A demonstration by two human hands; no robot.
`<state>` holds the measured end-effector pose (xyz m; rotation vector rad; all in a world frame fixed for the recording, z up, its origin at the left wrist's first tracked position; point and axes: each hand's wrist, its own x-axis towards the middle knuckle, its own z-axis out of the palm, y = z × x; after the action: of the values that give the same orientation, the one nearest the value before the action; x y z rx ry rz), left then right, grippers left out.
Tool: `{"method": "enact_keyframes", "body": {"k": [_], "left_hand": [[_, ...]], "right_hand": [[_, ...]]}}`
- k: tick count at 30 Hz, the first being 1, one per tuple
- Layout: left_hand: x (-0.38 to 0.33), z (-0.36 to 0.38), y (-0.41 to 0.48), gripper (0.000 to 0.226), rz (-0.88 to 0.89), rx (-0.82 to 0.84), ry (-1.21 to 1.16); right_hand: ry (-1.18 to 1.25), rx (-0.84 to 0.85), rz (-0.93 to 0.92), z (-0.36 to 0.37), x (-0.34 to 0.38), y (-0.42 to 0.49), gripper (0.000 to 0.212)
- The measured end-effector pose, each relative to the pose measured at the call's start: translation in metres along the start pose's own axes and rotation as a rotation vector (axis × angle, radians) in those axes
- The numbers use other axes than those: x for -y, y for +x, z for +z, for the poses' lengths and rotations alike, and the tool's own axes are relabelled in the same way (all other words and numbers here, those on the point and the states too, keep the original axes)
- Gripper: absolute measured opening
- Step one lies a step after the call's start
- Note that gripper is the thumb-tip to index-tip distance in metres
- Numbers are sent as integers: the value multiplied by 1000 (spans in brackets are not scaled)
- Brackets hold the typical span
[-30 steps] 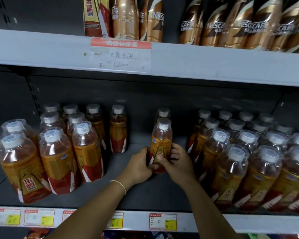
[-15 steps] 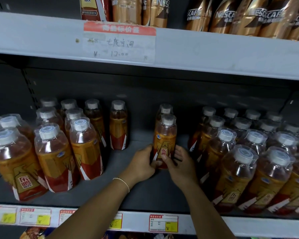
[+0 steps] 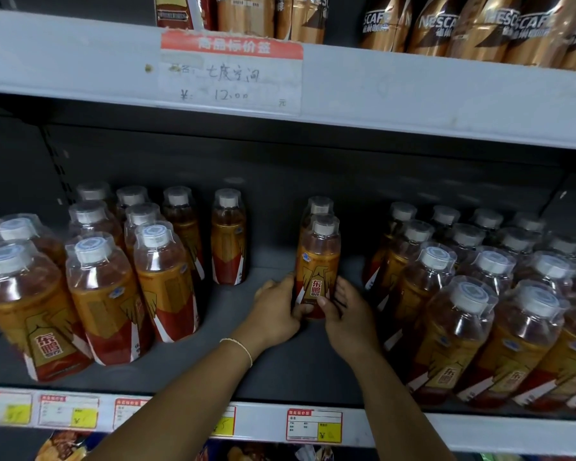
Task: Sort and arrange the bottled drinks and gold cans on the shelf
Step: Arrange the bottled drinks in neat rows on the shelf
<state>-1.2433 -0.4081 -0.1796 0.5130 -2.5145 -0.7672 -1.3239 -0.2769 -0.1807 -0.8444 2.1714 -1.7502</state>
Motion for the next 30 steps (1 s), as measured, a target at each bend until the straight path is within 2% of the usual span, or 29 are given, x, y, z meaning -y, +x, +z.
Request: {"method": "enact_keyframes", "body": {"k": [7,11,15,18,21,23,26,30], "left_hand": [[-3,-3,0,54,4,7,106],[-5,-18,-4,61,31,7,127],[-8,-47,-22,47,67,-19,122],[-10,-76,-38,32,27,3,153],[-10,-109,-57,30,-97,26,194],[-10,-127,-69,25,-181,26,218],[-6,-149,-87,18,-288,69,286],[1,-166,-107,20,-330,144,364]], "right_hand": [[-37,-48,-49,1,5,-3,36],[-166,-225,-63,3,9,-8,22],[-378,-281,-252,10,16,-16,27],[-327,-276,-438,24,26,-20,21],[-295,-200,-577,48,39,-21,14],[-273,-67,-584,69,46,-21,15],[-209,144,-505,101,55,-21,26],[-98,344,-333,135,78,-20,49]]}}
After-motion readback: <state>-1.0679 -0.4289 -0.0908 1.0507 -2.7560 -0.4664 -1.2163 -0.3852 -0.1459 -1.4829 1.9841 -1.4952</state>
